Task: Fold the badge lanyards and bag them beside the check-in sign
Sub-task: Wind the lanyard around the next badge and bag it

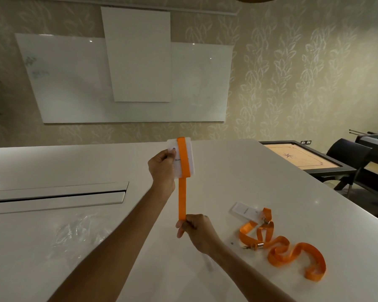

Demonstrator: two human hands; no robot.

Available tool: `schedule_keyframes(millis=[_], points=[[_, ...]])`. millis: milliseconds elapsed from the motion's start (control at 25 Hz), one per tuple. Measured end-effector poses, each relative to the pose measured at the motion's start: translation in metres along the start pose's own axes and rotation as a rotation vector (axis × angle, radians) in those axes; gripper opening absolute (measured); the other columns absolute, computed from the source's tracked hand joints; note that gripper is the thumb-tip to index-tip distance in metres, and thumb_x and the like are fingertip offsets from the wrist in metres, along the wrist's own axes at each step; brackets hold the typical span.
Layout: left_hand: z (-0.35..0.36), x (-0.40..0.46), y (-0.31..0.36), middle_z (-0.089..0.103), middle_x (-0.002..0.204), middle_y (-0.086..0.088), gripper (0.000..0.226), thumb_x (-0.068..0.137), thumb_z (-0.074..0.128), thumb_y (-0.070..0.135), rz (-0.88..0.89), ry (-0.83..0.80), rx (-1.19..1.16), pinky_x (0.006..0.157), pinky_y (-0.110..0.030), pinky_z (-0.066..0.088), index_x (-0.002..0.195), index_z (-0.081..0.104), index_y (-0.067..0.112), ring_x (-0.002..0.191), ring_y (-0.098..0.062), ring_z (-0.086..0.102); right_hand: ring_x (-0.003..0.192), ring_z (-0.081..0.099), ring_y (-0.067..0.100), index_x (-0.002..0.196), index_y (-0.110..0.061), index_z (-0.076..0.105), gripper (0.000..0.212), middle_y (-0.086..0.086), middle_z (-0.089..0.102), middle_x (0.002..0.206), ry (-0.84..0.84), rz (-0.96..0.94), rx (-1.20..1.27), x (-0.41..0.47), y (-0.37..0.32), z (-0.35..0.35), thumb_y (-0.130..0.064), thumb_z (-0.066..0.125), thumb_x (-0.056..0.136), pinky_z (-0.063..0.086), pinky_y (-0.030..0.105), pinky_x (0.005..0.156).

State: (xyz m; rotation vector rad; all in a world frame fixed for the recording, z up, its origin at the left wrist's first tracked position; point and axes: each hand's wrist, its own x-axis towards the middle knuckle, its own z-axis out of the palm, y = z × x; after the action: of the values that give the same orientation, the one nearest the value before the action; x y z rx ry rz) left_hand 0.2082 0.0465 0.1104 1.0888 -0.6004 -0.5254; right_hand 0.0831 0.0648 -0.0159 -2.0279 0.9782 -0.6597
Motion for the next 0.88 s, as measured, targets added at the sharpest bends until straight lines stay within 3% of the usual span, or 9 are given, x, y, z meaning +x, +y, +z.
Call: schedule_keyframes(millis=[80,200,320,600,760,880], points=[[-0.002,0.003,-0.006,0.063,0.059,0.013,0.024,0.088,0.065,0.018,0.011,0.049,0.014,0.062,-0.025,0.051,0.064,0.066,0.021,0.064,-0.009,0.061,0.069,0.066,0.007,0.076,-0.027,0.066,0.031,-0.012,0.069,0.065,-0.027,-0.002,0.001,-0.008,-0.008,0.004,-0.021,0.046,0.098,0.046,0.005,0.068],[-0.006,0.008,-0.014,0.062,0.062,0.008,0.028,0.089,0.063,0.018,0.0,0.123,0.05,0.064,-0.027,0.052,0.061,0.065,0.021,0.066,-0.011,0.061,0.056,0.059,-0.002,0.071,-0.027,0.063,0.033,-0.013,0.062,0.056,-0.036,-0.011,0.035,-0.02,-0.016,0.008,-0.02,0.045,0.098,0.041,0.003,0.063],[-0.007,0.011,-0.021,0.065,0.066,0.004,0.026,0.09,0.061,0.019,-0.005,0.181,0.075,0.061,-0.024,0.049,0.065,0.066,0.02,0.068,-0.013,0.064,0.052,0.055,-0.002,0.067,-0.028,0.061,0.036,-0.012,0.06,0.055,-0.028,-0.022,0.063,-0.028,-0.021,0.011,-0.017,0.045,0.098,0.042,0.005,0.062],[-0.004,0.012,-0.029,0.061,0.055,0.01,0.028,0.089,0.059,0.018,-0.002,0.209,0.081,0.055,-0.02,0.047,0.062,0.065,0.019,0.058,-0.009,0.063,0.049,0.054,-0.002,0.069,-0.023,0.06,0.035,-0.013,0.057,0.055,-0.015,-0.021,0.115,-0.043,-0.032,0.009,-0.015,0.044,0.099,0.043,0.006,0.06],[-0.004,0.007,-0.036,0.06,0.057,0.006,0.029,0.092,0.057,0.021,0.12,0.17,0.218,0.055,-0.02,0.047,0.065,0.064,0.01,0.054,-0.007,0.058,0.048,0.053,-0.002,0.074,-0.02,0.062,0.031,-0.01,0.06,0.061,-0.017,-0.108,0.012,-0.044,-0.046,-0.008,-0.015,0.044,0.098,0.041,0.008,0.062],[-0.007,0.004,-0.042,0.062,0.06,-0.004,0.033,0.093,0.055,0.023,0.222,0.115,0.313,0.06,-0.025,0.048,0.066,0.062,0.006,0.056,-0.011,0.056,0.047,0.052,0.001,0.073,-0.019,0.062,0.032,-0.01,0.061,0.058,0.031,-0.193,0.068,-0.04,-0.06,-0.025,-0.007,0.043,0.096,0.039,0.008,0.054]])
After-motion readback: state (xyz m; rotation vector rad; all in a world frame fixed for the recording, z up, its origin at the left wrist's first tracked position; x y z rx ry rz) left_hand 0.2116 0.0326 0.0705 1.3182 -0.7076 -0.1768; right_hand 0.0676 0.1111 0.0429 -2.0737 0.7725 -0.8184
